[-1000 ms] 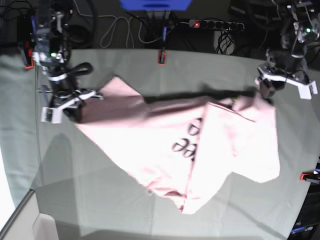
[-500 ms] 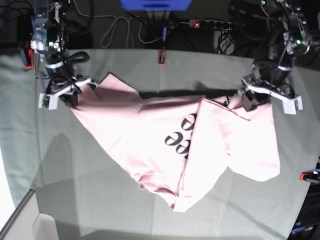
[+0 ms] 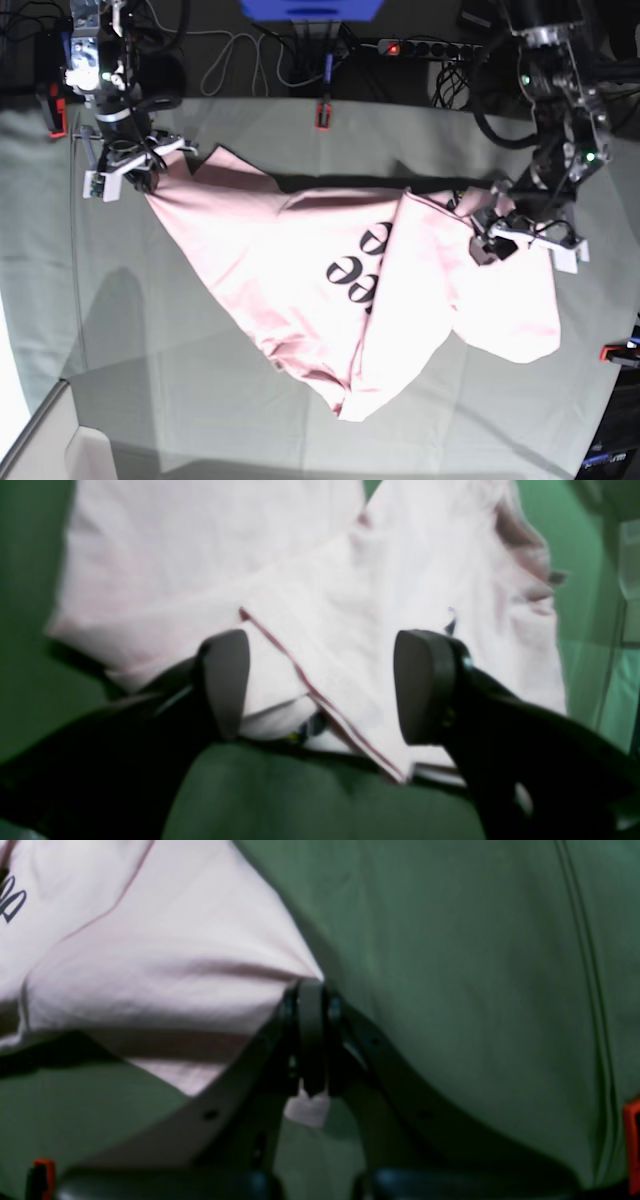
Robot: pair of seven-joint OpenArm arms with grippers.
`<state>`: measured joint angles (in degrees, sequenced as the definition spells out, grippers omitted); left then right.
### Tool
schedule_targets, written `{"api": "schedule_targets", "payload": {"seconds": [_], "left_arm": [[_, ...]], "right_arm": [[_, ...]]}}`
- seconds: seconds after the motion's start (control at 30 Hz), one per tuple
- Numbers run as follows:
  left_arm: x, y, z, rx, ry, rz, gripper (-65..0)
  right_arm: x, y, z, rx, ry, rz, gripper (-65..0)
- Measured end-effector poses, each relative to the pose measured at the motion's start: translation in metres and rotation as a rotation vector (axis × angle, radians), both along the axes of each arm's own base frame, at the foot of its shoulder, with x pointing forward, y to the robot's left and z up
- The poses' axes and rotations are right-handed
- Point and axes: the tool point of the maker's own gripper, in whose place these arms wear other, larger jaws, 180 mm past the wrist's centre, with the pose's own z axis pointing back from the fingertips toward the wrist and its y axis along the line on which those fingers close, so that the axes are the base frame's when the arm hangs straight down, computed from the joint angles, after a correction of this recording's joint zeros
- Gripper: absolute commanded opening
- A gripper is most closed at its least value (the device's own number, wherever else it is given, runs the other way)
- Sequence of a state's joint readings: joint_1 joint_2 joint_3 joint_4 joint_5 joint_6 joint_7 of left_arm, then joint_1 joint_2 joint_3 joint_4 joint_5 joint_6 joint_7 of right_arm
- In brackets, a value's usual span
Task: Layout the t-shirt on the table in an organized manner, then fold the t-shirt properly
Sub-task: 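Pass the shirt edge to the right gripper and grasp another edge with left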
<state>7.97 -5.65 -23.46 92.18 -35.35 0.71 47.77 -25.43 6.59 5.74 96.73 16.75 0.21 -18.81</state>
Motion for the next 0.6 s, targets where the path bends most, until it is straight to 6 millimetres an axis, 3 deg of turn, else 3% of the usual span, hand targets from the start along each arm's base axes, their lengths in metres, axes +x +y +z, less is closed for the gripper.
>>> {"api": "schedule_targets", "payload": {"seconds": [0.13,0.37,0.6], "left_arm": [[-0.001,-0.002,-0.024,-0.033,0.065,0.009,-21.4],[0.025,-0.004,-0.02,-0.057,0.041,0.015,-21.5],[0.028,-0.005,-0.034,-0.083,0.081,0.023,-21.5]], "right_arm": [[-0.004,-0.001,-0.006,0.001,0.019,-0.003,-65.0],[-0.005,-0.001,-0.009,0.003,0.027,-0.005,-65.0],[-0.006,-0.001,-0.01,0.003,0.03,-0.006,-65.0]]}}
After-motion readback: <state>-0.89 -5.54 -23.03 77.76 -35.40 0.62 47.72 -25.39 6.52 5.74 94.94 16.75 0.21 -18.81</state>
